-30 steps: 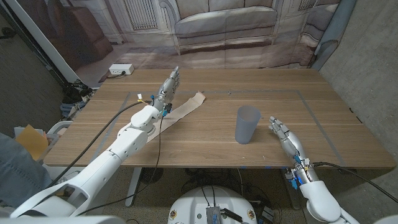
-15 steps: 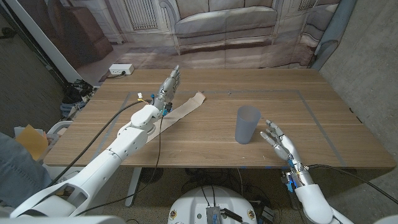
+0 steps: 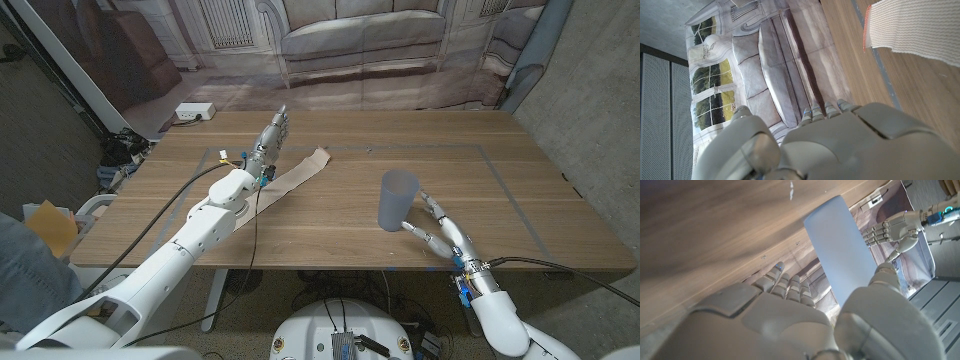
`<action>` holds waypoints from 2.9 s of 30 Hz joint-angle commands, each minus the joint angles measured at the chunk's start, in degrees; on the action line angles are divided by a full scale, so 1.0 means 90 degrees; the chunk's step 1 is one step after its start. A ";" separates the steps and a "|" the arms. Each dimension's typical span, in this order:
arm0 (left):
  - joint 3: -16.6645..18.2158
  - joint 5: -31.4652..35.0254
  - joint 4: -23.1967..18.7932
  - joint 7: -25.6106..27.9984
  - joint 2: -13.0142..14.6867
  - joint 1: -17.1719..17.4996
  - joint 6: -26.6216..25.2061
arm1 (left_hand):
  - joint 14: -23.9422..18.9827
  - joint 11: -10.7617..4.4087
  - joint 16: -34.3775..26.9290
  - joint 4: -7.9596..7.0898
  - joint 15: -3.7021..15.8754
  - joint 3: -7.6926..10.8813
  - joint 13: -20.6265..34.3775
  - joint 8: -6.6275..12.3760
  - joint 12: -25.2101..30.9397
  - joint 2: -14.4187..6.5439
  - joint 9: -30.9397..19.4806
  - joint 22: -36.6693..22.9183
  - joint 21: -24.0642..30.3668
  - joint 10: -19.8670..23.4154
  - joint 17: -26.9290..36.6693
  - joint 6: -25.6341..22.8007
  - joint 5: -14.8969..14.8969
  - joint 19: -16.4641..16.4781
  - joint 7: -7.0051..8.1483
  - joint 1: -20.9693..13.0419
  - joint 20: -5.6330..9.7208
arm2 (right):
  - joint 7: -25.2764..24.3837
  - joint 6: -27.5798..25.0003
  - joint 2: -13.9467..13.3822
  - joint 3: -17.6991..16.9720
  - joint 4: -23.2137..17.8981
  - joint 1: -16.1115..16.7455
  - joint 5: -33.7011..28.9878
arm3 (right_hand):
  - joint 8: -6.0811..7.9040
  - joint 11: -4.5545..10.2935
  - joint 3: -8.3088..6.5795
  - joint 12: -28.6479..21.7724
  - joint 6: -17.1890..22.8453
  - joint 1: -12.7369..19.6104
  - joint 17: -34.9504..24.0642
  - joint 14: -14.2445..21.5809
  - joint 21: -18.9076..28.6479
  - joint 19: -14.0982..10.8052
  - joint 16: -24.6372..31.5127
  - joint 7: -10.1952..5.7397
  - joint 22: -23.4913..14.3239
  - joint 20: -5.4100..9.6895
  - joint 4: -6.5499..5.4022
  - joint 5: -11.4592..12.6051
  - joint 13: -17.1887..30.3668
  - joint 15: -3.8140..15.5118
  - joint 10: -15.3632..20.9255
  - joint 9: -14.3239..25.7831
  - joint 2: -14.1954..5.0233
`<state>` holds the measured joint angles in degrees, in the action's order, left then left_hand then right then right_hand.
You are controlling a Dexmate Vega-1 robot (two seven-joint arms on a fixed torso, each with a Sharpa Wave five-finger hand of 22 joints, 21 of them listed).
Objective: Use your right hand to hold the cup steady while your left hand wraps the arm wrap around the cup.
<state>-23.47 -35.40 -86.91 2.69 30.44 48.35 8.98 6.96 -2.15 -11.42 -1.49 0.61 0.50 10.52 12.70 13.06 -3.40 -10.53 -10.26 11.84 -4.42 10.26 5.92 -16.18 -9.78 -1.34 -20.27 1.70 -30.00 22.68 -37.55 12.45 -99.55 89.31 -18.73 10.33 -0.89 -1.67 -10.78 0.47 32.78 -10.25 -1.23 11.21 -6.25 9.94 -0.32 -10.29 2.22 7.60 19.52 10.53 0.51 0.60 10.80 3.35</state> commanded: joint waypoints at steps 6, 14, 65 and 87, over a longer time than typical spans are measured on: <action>0.0035 -0.0062 0.0085 -0.0026 -0.0004 0.0008 0.0030 | -0.0030 -0.0001 0.0010 -0.0006 0.0000 -0.0042 0.0031 -0.0026 -0.0008 0.0008 -0.0022 -0.0037 0.0001 0.0021 0.0035 -0.0028 0.0016 -0.0548 0.0030 -0.0035 -0.0028 | -0.0297 -0.0785 -0.0437 0.0503 -0.0051 -0.0339 -0.0181 | 0.0007 -0.0028 0.0035 0.0000 -0.0060 0.0048 -0.0034 -0.0082 -0.0004 0.0029 0.0005 0.0028 -0.0013 0.0307 0.0008 0.0042 0.0029 0.0003 -0.0045 0.0027 0.0006; 0.0031 -0.0083 0.0157 -0.0072 -0.0017 -0.0019 0.0043 | -0.0037 -0.0001 0.0011 -0.0008 -0.0005 -0.0048 0.0032 -0.0032 -0.0012 0.0003 -0.0022 -0.0038 0.0002 0.0031 0.0035 -0.0032 0.0023 -0.0542 0.0025 -0.0035 -0.0027 | -0.0315 -0.0861 -0.0561 0.0796 0.0011 -0.0611 -0.0155 | 0.0014 -0.0021 0.0061 -0.0019 -0.0084 0.0017 -0.0039 -0.0087 -0.0007 0.0043 0.0022 0.0031 -0.0014 0.0283 -0.0012 0.0056 0.0029 -0.0023 -0.0038 0.0027 0.0021; 0.0181 -0.0230 0.0288 -0.0109 0.0048 0.0100 0.0142 | -0.0052 -0.0003 0.0028 -0.0012 -0.0010 -0.0081 0.0035 -0.0066 -0.0049 -0.0041 -0.0026 -0.0042 -0.0005 0.0065 0.0037 -0.0072 0.0072 -0.0561 0.0028 -0.0063 -0.0088 | -0.0404 -0.0431 -0.0457 0.1864 0.0842 -0.1808 0.0098 | 0.0429 0.0706 0.0207 -0.0701 0.1120 0.0390 -0.0027 0.1000 0.0117 -0.0536 0.0227 -0.0571 -0.0027 0.0207 -0.0013 0.0382 0.0031 0.0133 0.1996 0.0055 -0.0005; 0.0191 -0.0203 0.0227 -0.0038 0.0064 0.0077 0.0094 | -0.0072 -0.0017 0.0027 -0.0010 -0.0007 -0.0091 0.0035 -0.0066 -0.0058 -0.0062 -0.0027 -0.0043 -0.0005 0.0089 0.0037 -0.0115 0.0090 -0.0565 0.0033 -0.0081 -0.0110 | -0.0926 -0.0007 -0.0217 0.1819 0.1138 -0.1843 0.0123 | 0.0925 0.1409 0.0100 -0.1176 0.3208 0.1319 -0.0018 0.3035 0.0247 -0.1348 0.0338 -0.1302 -0.0082 -0.0103 0.0018 0.0382 0.0029 0.0818 0.4060 0.0129 -0.0459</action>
<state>-21.75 -37.42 -84.72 2.13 30.99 49.26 10.25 6.35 -2.34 -11.21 -1.43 0.61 0.10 10.52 12.04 12.63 -4.17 -10.53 -10.55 11.85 -4.03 10.25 5.00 -15.46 -9.95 -1.02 -21.03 1.10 -36.83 20.42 -40.64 29.04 -90.69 73.05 -18.79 18.09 11.00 -0.26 -20.79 24.92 42.67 -10.38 24.47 13.22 -17.52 12.81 -8.89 -10.83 1.35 7.91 23.01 10.49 2.53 34.66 11.69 1.60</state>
